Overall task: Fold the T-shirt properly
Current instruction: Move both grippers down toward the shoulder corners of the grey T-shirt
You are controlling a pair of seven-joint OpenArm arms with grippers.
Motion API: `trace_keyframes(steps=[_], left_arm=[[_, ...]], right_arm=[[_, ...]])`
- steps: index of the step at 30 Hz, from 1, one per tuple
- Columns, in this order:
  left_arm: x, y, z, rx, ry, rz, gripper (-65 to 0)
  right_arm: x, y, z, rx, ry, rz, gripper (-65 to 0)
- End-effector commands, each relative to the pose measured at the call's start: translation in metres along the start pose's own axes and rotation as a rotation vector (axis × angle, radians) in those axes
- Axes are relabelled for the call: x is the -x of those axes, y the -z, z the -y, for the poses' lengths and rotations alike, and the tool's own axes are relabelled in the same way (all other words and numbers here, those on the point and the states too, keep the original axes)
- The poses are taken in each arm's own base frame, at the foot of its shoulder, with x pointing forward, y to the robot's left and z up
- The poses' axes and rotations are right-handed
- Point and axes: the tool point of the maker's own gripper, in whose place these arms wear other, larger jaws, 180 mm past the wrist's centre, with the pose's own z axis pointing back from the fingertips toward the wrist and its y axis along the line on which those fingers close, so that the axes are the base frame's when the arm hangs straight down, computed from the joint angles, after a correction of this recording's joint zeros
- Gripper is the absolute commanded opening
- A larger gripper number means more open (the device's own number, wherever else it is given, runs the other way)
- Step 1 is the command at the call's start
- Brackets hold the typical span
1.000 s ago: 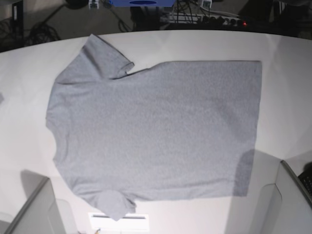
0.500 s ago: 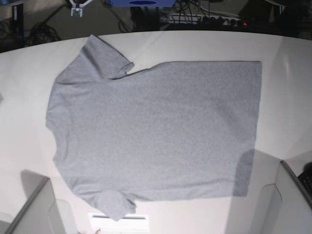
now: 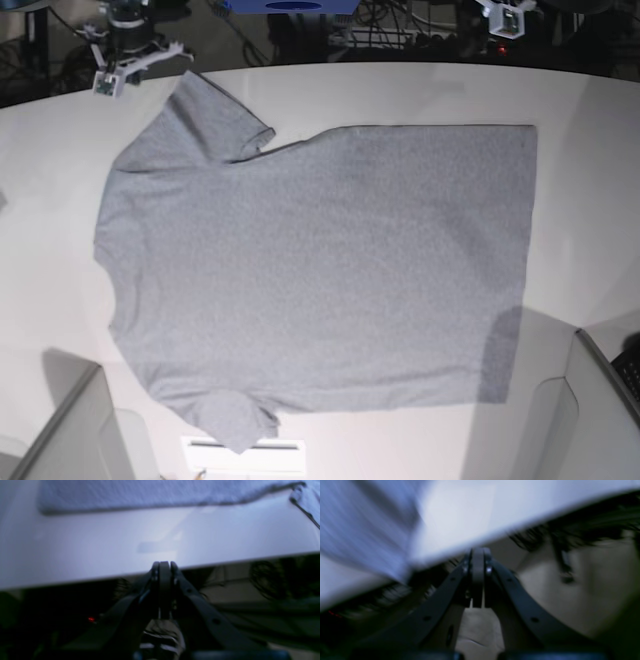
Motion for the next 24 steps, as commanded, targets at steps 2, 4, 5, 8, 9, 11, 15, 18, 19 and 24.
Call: trace_keyframes(steps=[2,4,5,8,9,11,15,18,19,24], left_arm=[[-0.02,-0.004,-0.017,-0.064,0.002,0.068,-65.0],[-0.036,-0.007,-0.034,-0.134,0.008,0.116,-65.0],[-0.04,-0.008,-0.041,-0.154,0.015,0.129,-65.0],[-0.052,-0.01,-0.06,-0.203,0.038,0.162,-65.0],[-0.056,-0.01,-0.066,-0.218,0.047,0.172,-65.0],[-0.06,-0.012,-0.073,-0.239,0.057,0.183,-65.0],[-0.063,-0.012,-0.078,-0.25,0.065,0.191,-65.0],[-0.065,-0.009,-0.076,-0.246,0.06,0.195,-65.0],[-0.064,-0.009,-0.077,-0.246,0.06,0.195,-65.0],[-0.066,-0.011,-0.083,-0.264,-0.063,0.217,-46.2]], right_arm=[[-0.009,-0.001,-0.007,-0.057,0.088,0.015,-65.0],[-0.02,0.004,-0.015,-0.141,0.151,0.005,-65.0],[-0.026,0.006,-0.019,-0.177,0.173,0.0,-65.0],[-0.043,0.01,-0.033,-0.291,0.249,-0.014,-53.0],[-0.051,0.01,-0.037,-0.33,0.273,-0.009,-44.1],[-0.062,0.012,-0.041,-0.381,0.312,0.0,-30.8],[-0.079,0.022,-0.036,-0.421,0.401,0.019,-29.6],[-0.08,0.033,-0.016,-0.369,0.45,0.026,-30.2],[-0.08,0.037,-0.01,-0.354,0.461,0.028,-30.2],[-0.07,0.059,0.007,-0.324,0.52,-0.071,-29.9]])
